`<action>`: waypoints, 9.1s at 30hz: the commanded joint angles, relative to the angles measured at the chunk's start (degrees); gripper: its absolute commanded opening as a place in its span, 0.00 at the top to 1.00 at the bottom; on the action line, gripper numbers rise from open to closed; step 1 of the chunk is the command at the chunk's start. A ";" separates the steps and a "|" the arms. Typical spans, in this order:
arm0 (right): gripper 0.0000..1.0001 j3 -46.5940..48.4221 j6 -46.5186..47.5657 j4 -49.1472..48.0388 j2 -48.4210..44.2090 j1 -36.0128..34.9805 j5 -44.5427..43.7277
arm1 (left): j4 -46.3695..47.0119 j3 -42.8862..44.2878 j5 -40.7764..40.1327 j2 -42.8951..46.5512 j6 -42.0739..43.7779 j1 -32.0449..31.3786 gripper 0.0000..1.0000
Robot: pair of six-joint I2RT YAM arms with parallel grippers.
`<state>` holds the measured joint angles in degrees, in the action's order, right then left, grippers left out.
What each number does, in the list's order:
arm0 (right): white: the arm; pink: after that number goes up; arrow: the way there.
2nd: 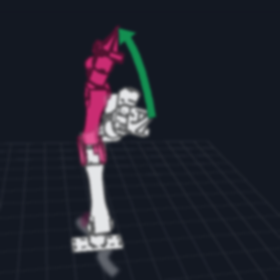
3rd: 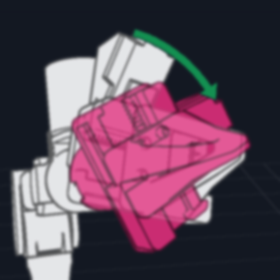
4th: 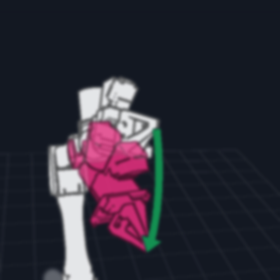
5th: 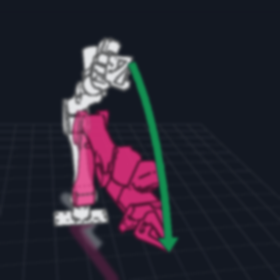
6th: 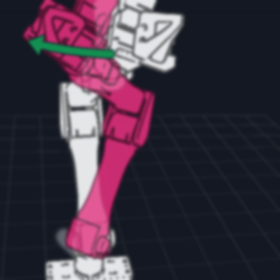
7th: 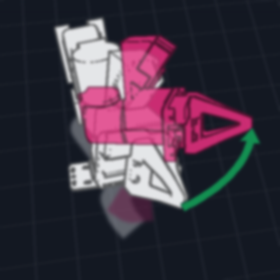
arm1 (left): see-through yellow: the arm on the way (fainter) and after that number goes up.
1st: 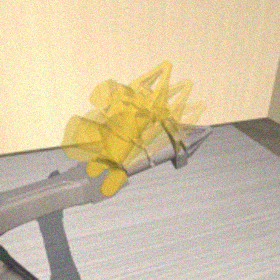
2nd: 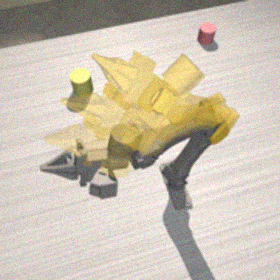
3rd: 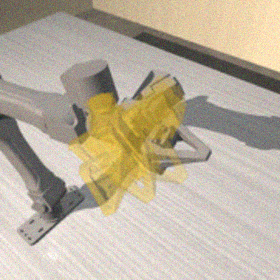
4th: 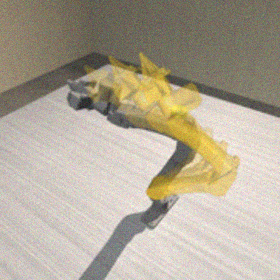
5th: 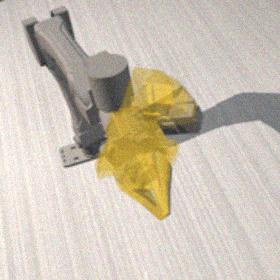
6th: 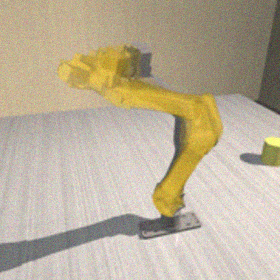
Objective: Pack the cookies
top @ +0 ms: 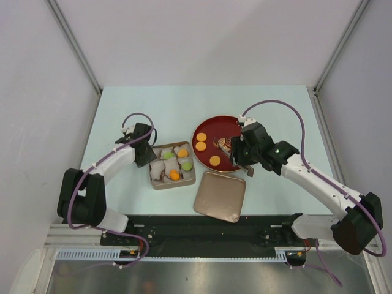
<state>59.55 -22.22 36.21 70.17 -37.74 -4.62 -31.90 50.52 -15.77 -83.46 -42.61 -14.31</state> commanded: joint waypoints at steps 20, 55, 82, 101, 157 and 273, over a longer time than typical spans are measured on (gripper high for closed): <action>0.48 -0.14 0.16 -2.02 1.10 1.00 0.49 | -2.64 4.41 -0.05 6.03 -1.69 0.51 0.09; 0.48 1.80 -2.48 3.52 10.86 -10.17 -6.28 | -3.87 1.51 4.08 18.07 -1.77 0.59 0.04; 0.65 16.65 -2.48 3.79 7.17 -13.24 -1.45 | -4.40 -4.98 5.48 29.66 -5.55 7.70 0.00; 0.66 27.11 -0.90 -2.89 23.78 -20.27 7.52 | -8.97 -7.98 4.52 35.03 -5.99 14.13 0.00; 0.46 33.53 -0.46 -4.83 33.81 -21.85 8.93 | -7.91 -10.62 4.52 36.18 -4.41 14.13 0.00; 0.58 31.59 -0.02 4.31 32.40 -19.04 21.23 | -4.84 -13.61 8.91 35.91 -3.44 14.13 0.00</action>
<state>88.05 -21.43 42.13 101.71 -57.12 14.72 -38.02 37.26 -7.25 -48.29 -47.35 -0.60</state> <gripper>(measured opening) 0.426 0.996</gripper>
